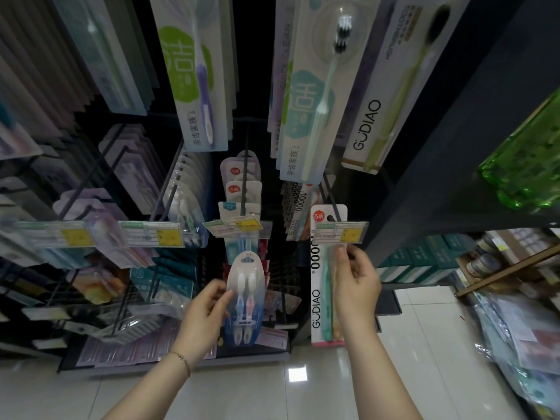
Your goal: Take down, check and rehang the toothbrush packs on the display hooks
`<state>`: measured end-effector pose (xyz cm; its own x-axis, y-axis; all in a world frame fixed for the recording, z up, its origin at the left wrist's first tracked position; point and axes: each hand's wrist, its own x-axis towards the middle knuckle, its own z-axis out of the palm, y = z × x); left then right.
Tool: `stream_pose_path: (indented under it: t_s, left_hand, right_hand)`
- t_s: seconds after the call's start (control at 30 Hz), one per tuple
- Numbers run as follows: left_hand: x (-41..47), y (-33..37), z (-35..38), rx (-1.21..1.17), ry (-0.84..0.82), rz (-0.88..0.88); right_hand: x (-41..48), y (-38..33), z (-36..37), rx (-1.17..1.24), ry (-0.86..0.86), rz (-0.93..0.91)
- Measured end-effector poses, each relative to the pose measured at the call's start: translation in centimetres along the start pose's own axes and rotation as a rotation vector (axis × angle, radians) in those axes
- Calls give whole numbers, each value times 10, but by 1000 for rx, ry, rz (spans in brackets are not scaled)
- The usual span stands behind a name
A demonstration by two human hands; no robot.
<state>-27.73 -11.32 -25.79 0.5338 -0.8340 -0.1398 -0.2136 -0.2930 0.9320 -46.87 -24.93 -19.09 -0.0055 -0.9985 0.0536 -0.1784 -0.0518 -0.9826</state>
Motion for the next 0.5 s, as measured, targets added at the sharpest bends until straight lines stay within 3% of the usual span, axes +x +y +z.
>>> stream_pose_path:
  t_s: [0.4, 0.5]
  left_hand:
    - [-1, 4, -13, -47, 59, -41]
    - [-3, 5, -20, -55, 96, -35]
  right_hand:
    - [42, 7, 50, 48, -64, 191]
    - [54, -3, 56, 44, -47, 337]
